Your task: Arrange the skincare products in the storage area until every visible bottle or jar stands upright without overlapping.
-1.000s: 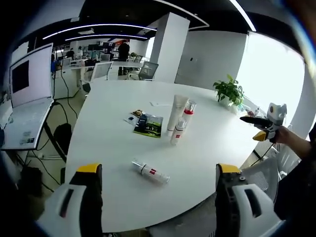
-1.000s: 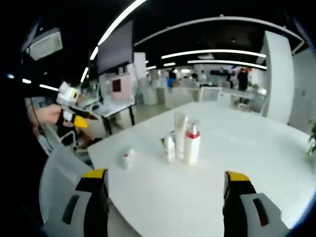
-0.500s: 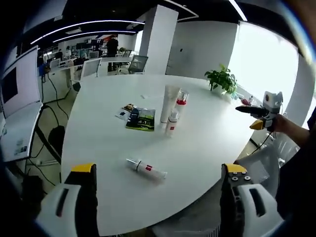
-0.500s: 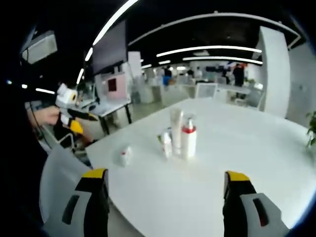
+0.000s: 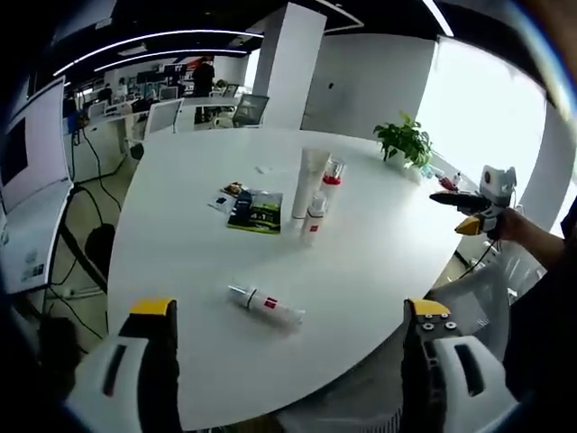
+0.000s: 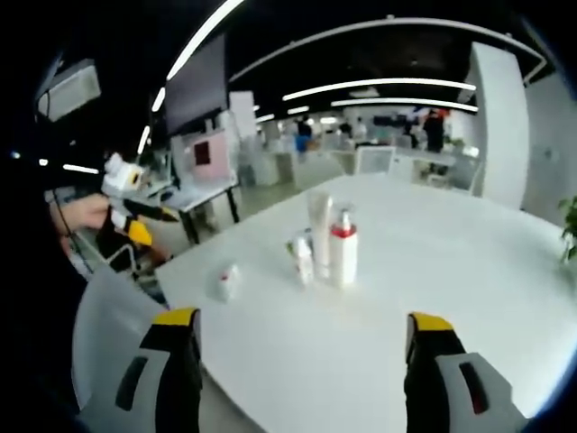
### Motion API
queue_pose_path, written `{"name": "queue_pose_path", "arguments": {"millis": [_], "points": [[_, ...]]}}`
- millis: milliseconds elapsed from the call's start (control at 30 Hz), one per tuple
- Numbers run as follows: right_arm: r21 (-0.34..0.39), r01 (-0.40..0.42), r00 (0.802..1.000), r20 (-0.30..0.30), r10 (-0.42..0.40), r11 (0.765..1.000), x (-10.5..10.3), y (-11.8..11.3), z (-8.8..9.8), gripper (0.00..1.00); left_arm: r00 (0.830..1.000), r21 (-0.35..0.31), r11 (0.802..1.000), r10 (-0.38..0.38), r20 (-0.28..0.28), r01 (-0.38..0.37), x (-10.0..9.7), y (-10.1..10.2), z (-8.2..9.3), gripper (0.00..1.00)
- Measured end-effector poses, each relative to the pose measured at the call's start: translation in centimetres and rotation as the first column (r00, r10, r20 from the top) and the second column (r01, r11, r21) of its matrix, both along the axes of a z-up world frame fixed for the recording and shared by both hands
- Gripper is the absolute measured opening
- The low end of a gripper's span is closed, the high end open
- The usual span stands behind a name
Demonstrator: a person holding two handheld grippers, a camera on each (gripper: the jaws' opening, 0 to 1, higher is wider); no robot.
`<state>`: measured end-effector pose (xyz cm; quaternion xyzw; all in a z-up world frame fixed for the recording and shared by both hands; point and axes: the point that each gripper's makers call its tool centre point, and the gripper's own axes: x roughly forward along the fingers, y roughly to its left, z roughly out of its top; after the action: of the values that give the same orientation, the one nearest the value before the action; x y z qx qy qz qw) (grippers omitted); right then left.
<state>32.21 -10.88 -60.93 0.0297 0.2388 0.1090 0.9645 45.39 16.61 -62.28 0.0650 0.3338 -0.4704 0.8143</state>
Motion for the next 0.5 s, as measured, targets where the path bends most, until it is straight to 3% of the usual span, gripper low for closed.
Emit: {"name": "queue_pose_path", "arguments": {"millis": [500], "points": [[0.030, -0.007, 0.999, -0.046, 0.008, 1.000, -0.7, -0.5, -1.4, 0.93, 0.998, 0.046, 0.999, 0.026, -0.060, -0.024, -0.2, -1.4, -1.9, 0.94]]}}
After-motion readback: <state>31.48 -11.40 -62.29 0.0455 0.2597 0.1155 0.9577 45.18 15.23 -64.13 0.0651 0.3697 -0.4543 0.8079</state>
